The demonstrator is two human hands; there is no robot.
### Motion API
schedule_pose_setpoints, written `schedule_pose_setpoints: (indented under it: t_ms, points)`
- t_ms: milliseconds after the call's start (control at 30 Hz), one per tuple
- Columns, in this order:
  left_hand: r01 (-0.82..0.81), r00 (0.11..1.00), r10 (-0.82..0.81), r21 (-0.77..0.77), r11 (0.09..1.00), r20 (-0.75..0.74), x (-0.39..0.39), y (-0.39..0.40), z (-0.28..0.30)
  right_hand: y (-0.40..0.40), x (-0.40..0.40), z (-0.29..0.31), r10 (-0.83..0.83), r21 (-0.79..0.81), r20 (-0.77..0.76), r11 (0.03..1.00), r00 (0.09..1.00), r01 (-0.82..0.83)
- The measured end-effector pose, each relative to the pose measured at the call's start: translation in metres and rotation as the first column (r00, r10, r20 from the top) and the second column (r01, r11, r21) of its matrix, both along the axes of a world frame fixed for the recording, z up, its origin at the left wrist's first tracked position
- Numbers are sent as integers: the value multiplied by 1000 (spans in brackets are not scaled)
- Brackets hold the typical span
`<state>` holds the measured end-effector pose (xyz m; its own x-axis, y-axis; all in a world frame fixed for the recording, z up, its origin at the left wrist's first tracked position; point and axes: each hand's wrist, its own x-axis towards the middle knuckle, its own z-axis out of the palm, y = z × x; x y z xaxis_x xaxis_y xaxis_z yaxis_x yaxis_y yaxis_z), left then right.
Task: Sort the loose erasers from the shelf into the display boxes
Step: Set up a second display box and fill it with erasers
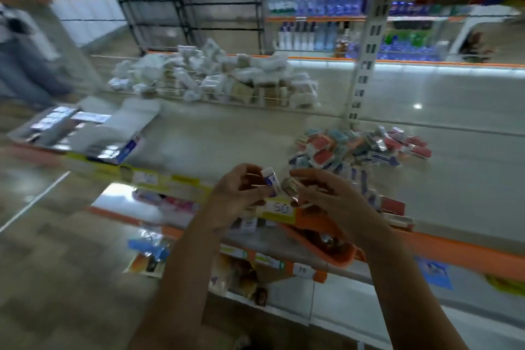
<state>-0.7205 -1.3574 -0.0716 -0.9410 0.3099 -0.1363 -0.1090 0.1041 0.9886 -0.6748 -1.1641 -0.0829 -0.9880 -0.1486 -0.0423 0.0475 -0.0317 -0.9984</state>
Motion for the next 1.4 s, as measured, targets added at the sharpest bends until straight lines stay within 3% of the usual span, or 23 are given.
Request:
schedule_pose_setpoints:
  t_ms: [300, 533, 767, 1233, 1400]
  points:
    - [-198, 976, 205, 85, 976, -72, 20, -143, 23, -137, -44, 12, 300, 23, -69, 954, 951, -299]
    - [-302, 937, 289, -37, 953, -196, 13, -280, 23, -270, -72, 25, 374, 138, -135, 924, 918, -356]
    - [-345, 933, 324, -138, 928, -155, -13, -368, 17, -358, -98, 22, 375, 114, -110, 925, 920, -363]
    - [-184, 977, 165, -143, 972, -136, -158, -494, 5, -471, -246, 21, 265, 325, -212, 927, 941, -188]
    - [-203, 976, 188, -139, 969, -114, -219, -538, 13, -513, -307, 33, 273, 475, -228, 869, 935, -138]
